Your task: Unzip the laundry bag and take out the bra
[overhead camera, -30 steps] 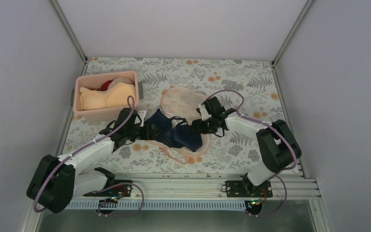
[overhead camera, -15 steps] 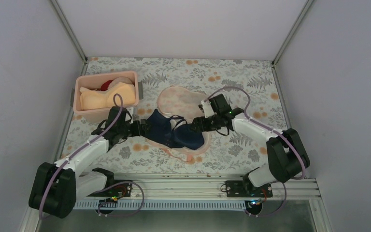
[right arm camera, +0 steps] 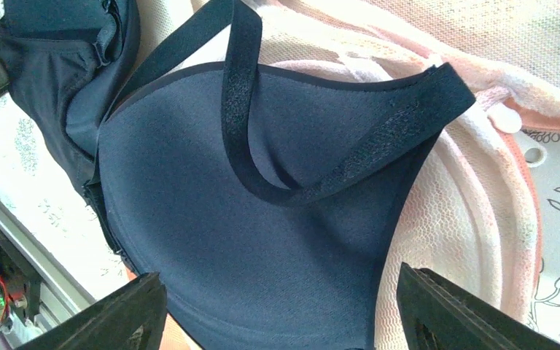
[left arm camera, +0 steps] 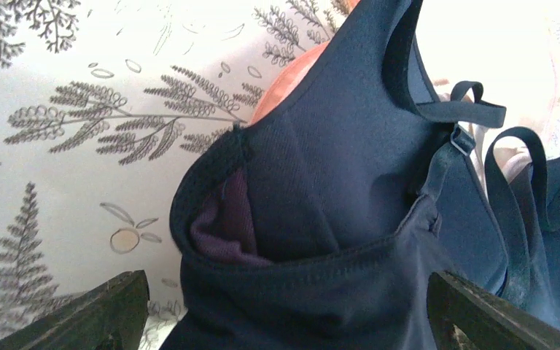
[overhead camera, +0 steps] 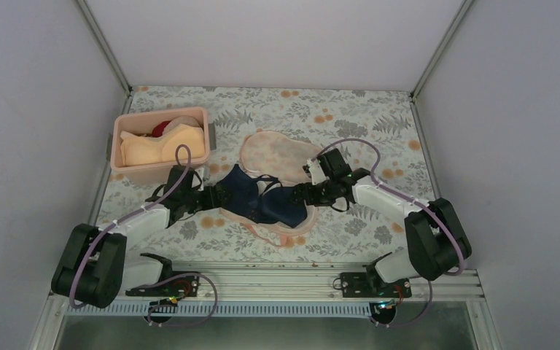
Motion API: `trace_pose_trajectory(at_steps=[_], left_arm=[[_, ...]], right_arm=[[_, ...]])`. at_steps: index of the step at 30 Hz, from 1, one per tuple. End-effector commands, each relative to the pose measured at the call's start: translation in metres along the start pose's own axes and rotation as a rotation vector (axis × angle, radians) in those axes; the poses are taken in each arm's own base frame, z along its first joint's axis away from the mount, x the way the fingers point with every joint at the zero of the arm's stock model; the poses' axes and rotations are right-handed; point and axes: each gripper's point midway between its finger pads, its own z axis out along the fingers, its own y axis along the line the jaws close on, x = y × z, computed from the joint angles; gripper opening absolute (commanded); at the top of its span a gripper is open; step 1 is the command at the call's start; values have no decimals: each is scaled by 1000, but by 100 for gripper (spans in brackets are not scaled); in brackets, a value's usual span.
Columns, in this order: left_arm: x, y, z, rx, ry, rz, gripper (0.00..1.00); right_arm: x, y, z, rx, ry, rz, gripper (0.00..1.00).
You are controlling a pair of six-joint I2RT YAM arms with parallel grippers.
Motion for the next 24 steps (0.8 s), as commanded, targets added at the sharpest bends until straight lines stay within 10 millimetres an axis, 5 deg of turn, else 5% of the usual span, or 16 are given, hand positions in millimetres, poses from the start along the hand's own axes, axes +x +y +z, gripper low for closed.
trace_pose_trajectory(at_steps=[1, 8, 13, 15, 18, 22, 24], left_arm=[[-17, -11, 5, 62, -56, -3, 94], [-25, -8, 5, 68, -94, 2, 86], [-28, -17, 2, 118, -112, 16, 64], [-29, -23, 1, 149, -115, 20, 54], [-30, -27, -3, 169, -122, 19, 35], [-32, -34, -11, 184, -125, 15, 13], [-31, -37, -16, 186, -125, 8, 5]], right_arm=[[2, 5, -5, -32, 3, 24, 80], [11, 5, 15, -102, 36, 36, 74], [10, 2, 24, -106, 42, 26, 67], [12, 0, 27, -109, 49, 28, 59], [9, 0, 27, -113, 45, 26, 31], [-4, 7, 15, -103, 3, -1, 6], [-10, 12, 8, -102, -12, -17, 4]])
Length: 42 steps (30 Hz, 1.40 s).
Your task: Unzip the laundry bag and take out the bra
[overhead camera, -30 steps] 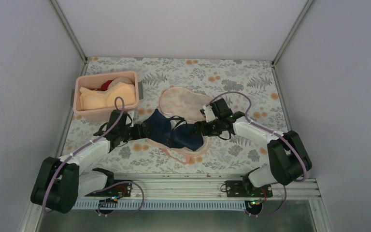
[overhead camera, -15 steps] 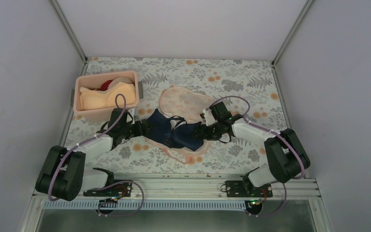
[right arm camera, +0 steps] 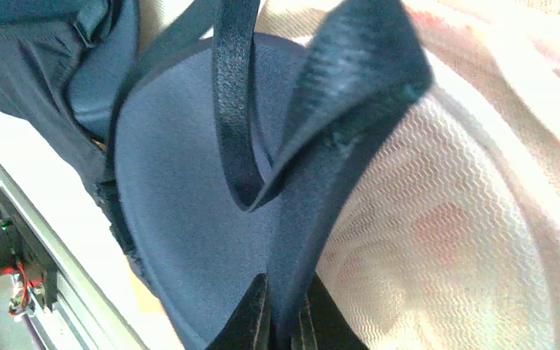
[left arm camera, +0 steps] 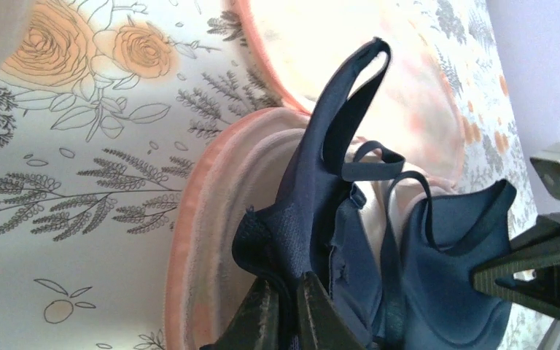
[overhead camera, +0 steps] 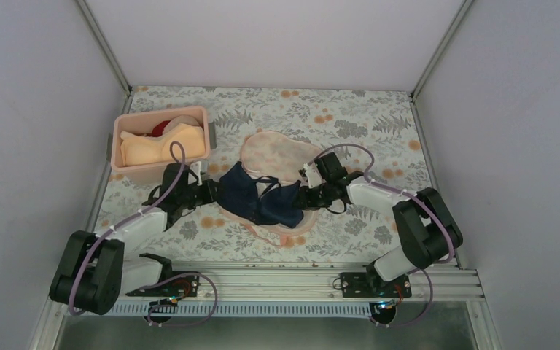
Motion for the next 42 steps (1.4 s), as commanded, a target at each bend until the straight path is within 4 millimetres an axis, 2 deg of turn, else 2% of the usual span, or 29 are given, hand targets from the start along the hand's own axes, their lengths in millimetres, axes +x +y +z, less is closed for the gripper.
trace_pose_trajectory(at_steps=[1, 4, 9, 13, 17, 22, 26, 28, 33, 37, 40, 42], left_arm=[[-7, -15, -11, 37, -17, 2, 3], [-11, -19, -18, 23, -21, 7, 2], [-30, -43, -37, 62, -65, 77, 2], [-52, -68, -59, 108, -128, 152, 2], [-82, -93, -90, 161, -244, 236, 2], [-127, -78, -141, 62, -449, 190, 2], [-150, -69, -173, -48, -568, 229, 2], [-161, -61, -190, -127, -622, 220, 2], [-184, -29, -234, -387, -767, 224, 2], [-194, -17, -251, -493, -819, 246, 2], [-203, -15, -271, -553, -873, 251, 2], [-209, -17, -286, -603, -913, 276, 2]], right_arm=[[-21, 18, -20, -19, -62, -52, 4], [-28, 26, -32, -14, -78, -73, 4], [-43, 42, -55, -1, -116, -118, 4], [-59, 61, -73, -18, -154, -166, 4], [-84, 87, -94, -54, -215, -222, 4], [-130, 125, -113, -118, -294, -294, 4], [-171, 175, -117, -186, -335, -405, 4], [-189, 200, -100, -205, -329, -455, 4], [-228, 261, -75, -283, -362, -576, 4], [-245, 298, -53, -357, -398, -641, 4], [-252, 331, -59, -434, -449, -682, 3], [-254, 347, -71, -481, -496, -705, 3]])
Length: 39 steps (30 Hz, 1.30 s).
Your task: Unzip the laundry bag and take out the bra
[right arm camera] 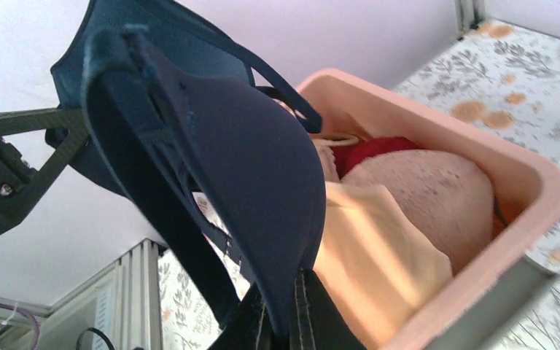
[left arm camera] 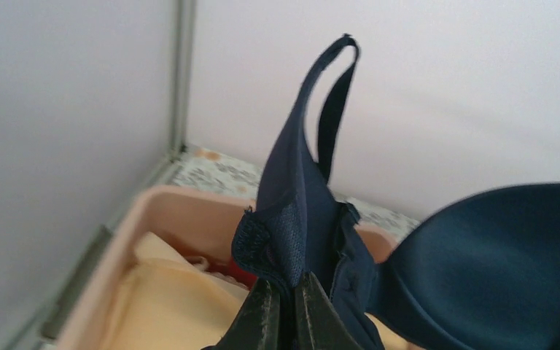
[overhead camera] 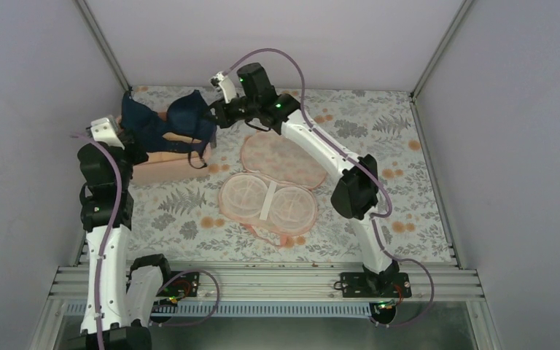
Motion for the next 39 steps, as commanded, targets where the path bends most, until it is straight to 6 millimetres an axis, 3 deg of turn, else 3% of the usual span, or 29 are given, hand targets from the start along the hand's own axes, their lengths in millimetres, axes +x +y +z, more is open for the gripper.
trace_pose_trajectory(at_steps=[1, 6, 10, 12, 16, 19, 24, 33, 36, 37, 39], left_arm=[[-46, 17, -15, -129, -135, 104, 2], [-88, 23, -27, -202, -273, 202, 2], [-92, 27, -21, -225, -299, 259, 2], [-83, 33, -11, -233, -278, 281, 2], [-47, 55, 12, -240, -170, 286, 2], [-18, 73, 20, -273, -107, 284, 2], [23, 86, 28, -277, -18, 278, 2], [68, 105, 33, -315, 61, 330, 2], [69, 107, 34, -322, 47, 359, 3], [68, 108, 34, -325, 41, 365, 5], [60, 108, 33, -341, 24, 378, 30]], right_arm=[[-58, 46, -18, -113, -179, -101, 3], [-82, 53, -18, -156, -285, -118, 3], [-78, 39, 5, -183, -311, -76, 3], [-72, 28, 19, -186, -304, -53, 3], [-44, 9, 47, -185, -229, 12, 3], [-13, -2, 66, -169, -148, 47, 3], [27, -26, 84, -112, -42, 113, 3], [49, -46, 92, -67, 14, 175, 3], [53, -54, 97, -53, 15, 186, 5], [54, -58, 98, -42, 12, 187, 10], [47, -61, 96, -13, -3, 175, 22]])
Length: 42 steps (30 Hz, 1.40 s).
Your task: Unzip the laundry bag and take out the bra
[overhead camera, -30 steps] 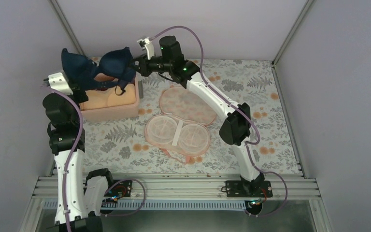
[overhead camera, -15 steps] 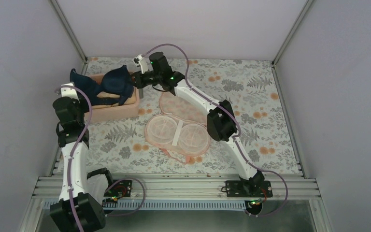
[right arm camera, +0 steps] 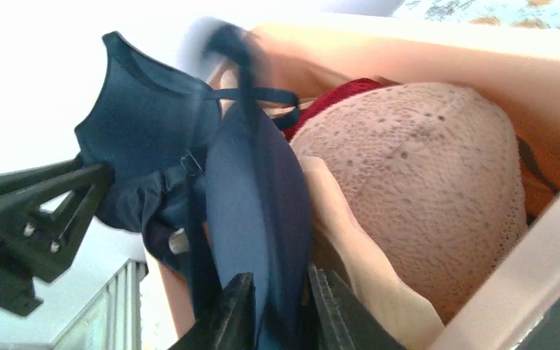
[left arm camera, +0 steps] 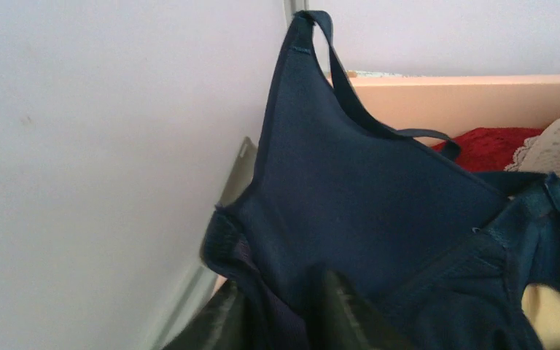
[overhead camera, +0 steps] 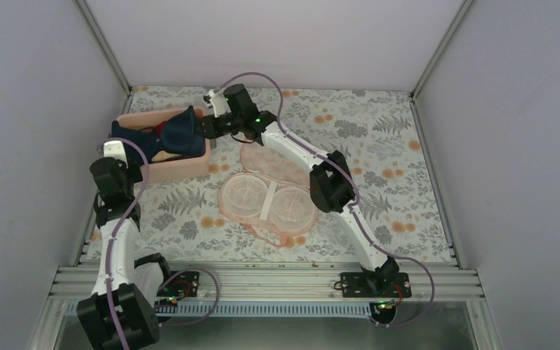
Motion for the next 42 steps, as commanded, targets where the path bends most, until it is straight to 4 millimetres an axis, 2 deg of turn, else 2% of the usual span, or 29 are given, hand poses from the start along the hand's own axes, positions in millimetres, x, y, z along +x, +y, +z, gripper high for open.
trace_pose_trajectory(at_steps=[1, 4, 5, 9, 10, 11, 12, 14, 16, 18, 19, 22, 23, 26, 29, 31, 35, 39, 42], left_arm=[[-24, 10, -3, -49, -83, 47, 45], [-45, 16, -7, -81, -127, 63, 70], [-51, 18, -8, -87, -140, 70, 76], [-68, 21, -12, -101, -167, 84, 97], [-71, 22, -14, -104, -170, 86, 100], [-73, 23, -14, -108, -170, 87, 100], [-75, 23, -15, -111, -173, 89, 100], [-78, 24, -17, -116, -175, 91, 100], [-82, 26, -20, -123, -174, 90, 100], [-89, 28, -24, -129, -182, 92, 100], [-93, 28, -25, -126, -184, 99, 100], [-109, 15, -33, -48, -205, 122, 100], [-115, 7, -36, 0, -213, 127, 100], [-122, -32, -47, 224, -216, 94, 100], [-111, -83, -63, 476, -146, 0, 100], [-89, -118, -73, 607, -36, -43, 100], [-33, -172, -95, 789, 220, -102, 93], [9, -212, -115, 909, 389, -82, 88], [45, -227, -117, 922, 519, -88, 88]], right_arm=[[-14, -12, -1, 69, -46, -20, 32], [-40, -5, -21, 149, -115, -88, 53], [-50, -5, -30, 199, -146, -115, 60], [-74, 6, -62, 297, -215, -181, 75], [-79, 8, -69, 311, -226, -195, 81], [-83, 12, -76, 318, -232, -210, 95], [-86, 14, -82, 329, -235, -223, 99], [-91, 14, -96, 359, -235, -237, 100], [-92, 5, -113, 397, -219, -230, 100], [-91, -13, -139, 433, -202, -190, 100], [-86, -29, -155, 472, -195, -155, 100], [-58, -88, -220, 638, -185, -39, 100], [-49, -101, -247, 679, -195, -7, 100], [11, -167, -305, 806, -140, 166, 100], [70, -215, -339, 855, -62, 293, 100], [101, -237, -349, 868, 3, 325, 99], [137, -265, -347, 842, 97, 361, 95], [161, -279, -331, 795, 169, 386, 92], [175, -285, -323, 773, 197, 407, 85]])
